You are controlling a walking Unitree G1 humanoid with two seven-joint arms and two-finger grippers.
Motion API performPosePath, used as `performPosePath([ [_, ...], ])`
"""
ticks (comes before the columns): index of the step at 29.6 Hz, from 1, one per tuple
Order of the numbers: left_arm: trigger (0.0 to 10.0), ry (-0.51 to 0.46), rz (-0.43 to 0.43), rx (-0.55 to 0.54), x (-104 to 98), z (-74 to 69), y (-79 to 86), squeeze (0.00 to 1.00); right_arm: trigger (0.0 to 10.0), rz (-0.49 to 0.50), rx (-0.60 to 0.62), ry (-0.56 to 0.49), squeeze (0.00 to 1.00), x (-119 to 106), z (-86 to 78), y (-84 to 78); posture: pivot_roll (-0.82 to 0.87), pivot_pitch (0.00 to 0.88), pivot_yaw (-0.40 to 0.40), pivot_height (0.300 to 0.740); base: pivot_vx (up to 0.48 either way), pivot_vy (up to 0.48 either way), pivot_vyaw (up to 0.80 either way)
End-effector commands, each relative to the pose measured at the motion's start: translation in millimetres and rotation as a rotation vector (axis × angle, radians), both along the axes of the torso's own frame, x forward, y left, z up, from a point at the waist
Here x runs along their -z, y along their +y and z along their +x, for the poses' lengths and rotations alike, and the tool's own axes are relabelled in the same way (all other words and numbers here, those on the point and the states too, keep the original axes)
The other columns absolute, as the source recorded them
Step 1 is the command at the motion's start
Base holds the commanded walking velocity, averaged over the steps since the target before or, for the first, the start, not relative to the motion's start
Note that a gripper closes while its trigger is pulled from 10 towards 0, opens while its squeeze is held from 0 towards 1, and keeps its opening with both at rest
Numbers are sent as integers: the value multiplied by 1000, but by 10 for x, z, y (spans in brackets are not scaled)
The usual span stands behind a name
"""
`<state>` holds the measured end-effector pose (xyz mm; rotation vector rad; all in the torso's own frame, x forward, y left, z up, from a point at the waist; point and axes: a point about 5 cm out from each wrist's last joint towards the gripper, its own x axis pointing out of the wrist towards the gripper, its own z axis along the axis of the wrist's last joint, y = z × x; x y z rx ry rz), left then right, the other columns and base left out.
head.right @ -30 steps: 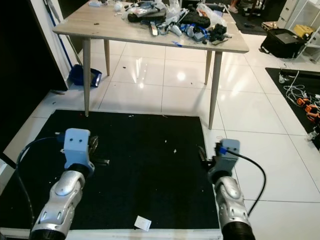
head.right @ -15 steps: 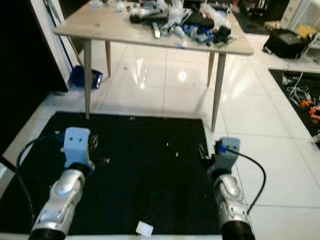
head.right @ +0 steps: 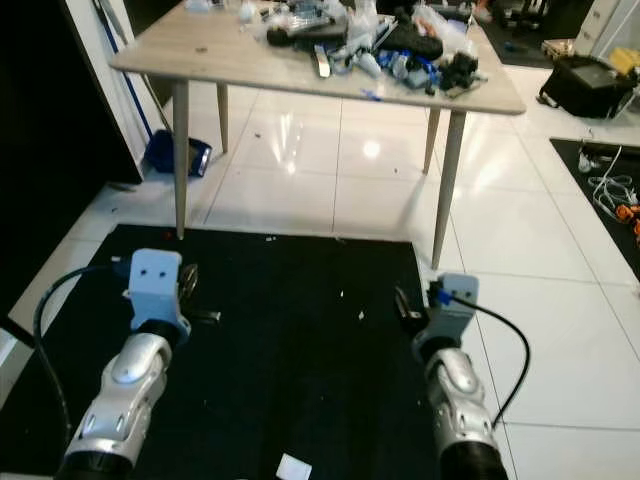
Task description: Picking trash to rubbish bin
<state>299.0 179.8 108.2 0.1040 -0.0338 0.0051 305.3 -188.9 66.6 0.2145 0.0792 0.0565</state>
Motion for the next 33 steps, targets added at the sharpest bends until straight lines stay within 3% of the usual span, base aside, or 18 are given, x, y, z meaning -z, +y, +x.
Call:
performPosePath([
  [1, 10000, 16, 1, 5, 56, -24, -20, 0, 10000, 2, 6, 19, 0, 37, -29, -41, 25, 132, -25, 740, 251, 0, 0],
  [33, 10000, -5, 24, 18, -1, 13, -37, 0, 10000, 5, 8, -74, 0, -213, 58, -26, 10, 141, -24, 740, 252, 0, 0],
])
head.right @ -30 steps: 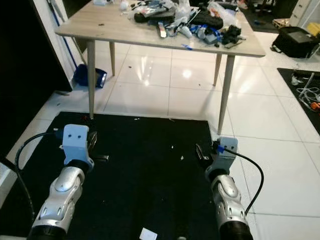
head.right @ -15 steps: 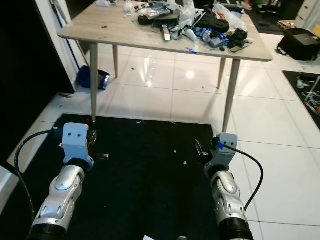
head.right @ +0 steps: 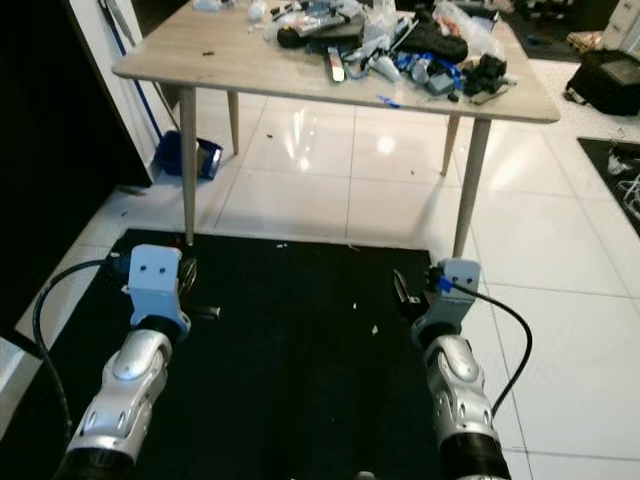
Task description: Picking trash to rubbish bin
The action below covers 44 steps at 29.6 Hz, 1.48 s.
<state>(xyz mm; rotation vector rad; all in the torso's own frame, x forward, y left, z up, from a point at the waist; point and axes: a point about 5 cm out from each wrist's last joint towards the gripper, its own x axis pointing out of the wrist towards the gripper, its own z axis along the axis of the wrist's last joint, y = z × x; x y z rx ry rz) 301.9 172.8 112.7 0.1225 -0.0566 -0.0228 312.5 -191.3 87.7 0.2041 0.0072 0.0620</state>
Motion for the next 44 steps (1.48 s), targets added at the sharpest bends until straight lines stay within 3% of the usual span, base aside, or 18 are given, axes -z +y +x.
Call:
performPosePath([
  [1, 10000, 16, 4, -12, 44, -19, 34, 0, 10000, 13, 6, -3, 0, -5, -14, 1, 10, 141, -24, 740, 251, 0, 0],
  [13, 10000, 11, 1, -13, 34, -19, 28, 0, 10000, 20, 12, -13, 0, -62, 13, -2, 8, 143, -28, 740, 251, 0, 0],
  [20, 10000, 11, 1, -13, 35, -15, 27, 0, 10000, 17, 17, -20, 0, -95, 16, -20, 7, 150, -27, 740, 253, 0, -677],
  [44, 10000, 4, -5, 18, 4, -1, -41, 0, 10000, 4, 18, -59, 0, -182, 34, -40, 4, 160, -26, 740, 252, 0, 0],
])
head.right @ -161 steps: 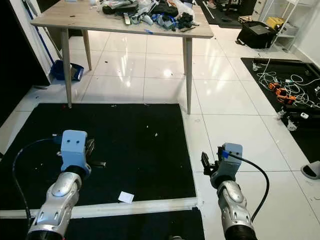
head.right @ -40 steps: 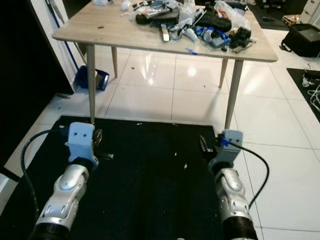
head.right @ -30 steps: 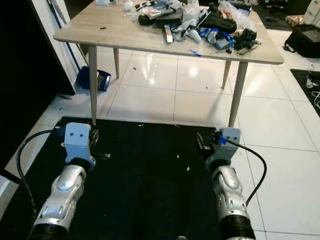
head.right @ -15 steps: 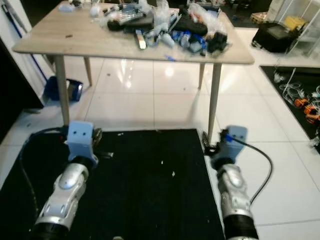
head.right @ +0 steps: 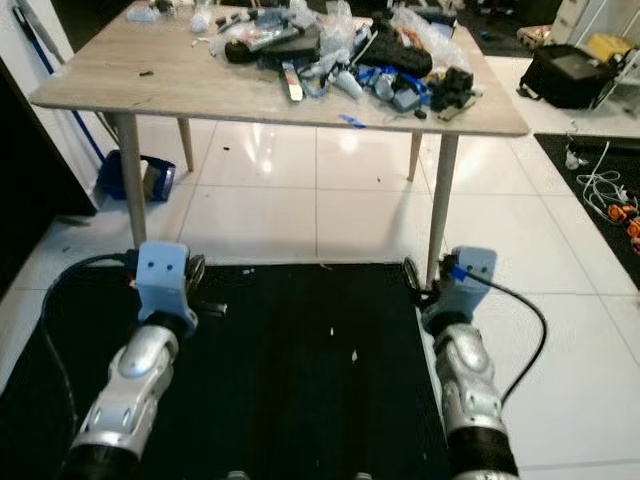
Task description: Picking trash to rubbish bin
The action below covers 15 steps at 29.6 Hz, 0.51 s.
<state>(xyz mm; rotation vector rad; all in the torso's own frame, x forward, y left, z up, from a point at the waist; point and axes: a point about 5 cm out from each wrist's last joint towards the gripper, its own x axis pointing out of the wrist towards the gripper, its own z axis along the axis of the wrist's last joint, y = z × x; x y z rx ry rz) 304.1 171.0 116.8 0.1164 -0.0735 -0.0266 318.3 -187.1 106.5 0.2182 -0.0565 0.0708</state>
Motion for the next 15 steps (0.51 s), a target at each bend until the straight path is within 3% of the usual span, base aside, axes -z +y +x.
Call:
performPosePath([
  [1, 10000, 18, 2, 16, 39, -26, -29, 0, 10000, -23, 22, 0, 0, -6, -24, -92, 1, 159, -27, 740, 251, 0, 0],
  [7, 10000, 17, -4, 21, 51, -58, -42, 0, 10000, -57, 32, -3, 0, -38, -17, -144, 2, 140, -33, 740, 252, 0, 0],
  [15, 10000, 9, -7, 31, 34, -65, -40, 0, 10000, -50, -2, -13, 0, -63, 6, -76, 7, 115, -40, 740, 251, 0, 0],
])
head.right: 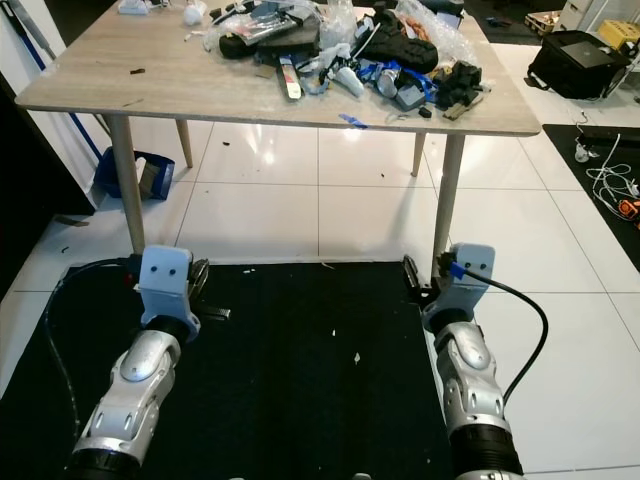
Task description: Picking trash to rubbish bin
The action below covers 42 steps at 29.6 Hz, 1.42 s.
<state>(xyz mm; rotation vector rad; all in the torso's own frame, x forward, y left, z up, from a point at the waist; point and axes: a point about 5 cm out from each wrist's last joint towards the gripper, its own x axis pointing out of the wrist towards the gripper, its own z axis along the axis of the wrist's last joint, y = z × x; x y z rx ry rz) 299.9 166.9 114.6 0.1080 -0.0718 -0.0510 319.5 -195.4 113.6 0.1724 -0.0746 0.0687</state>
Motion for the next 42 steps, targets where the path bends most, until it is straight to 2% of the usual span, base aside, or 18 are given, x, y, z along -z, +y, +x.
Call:
performPosePath([
  [1, 10000, 6, 1, 7, 10, -21, 1, 0, 10000, -6, -7, 5, 0, 4, -1, 7, 7, 115, -40, 740, 251, 0, 0],
  [13, 10000, 19, -20, 2, 30, -37, 0, 0, 10000, -18, -29, 13, 0, 25, -12, 50, 11, 124, -44, 740, 254, 0, 0],
  [21, 10000, 49, -43, 5, 56, -38, -15, 0, 10000, -17, -37, 24, 0, 50, -18, 81, 13, 129, -47, 740, 0, 0, 0],
  [42, 10000, 80, -1, -28, 64, -32, 13, 0, 10000, -10, -44, 49, 0, 130, -66, 123, 20, 135, -40, 740, 0, 0, 0],
])
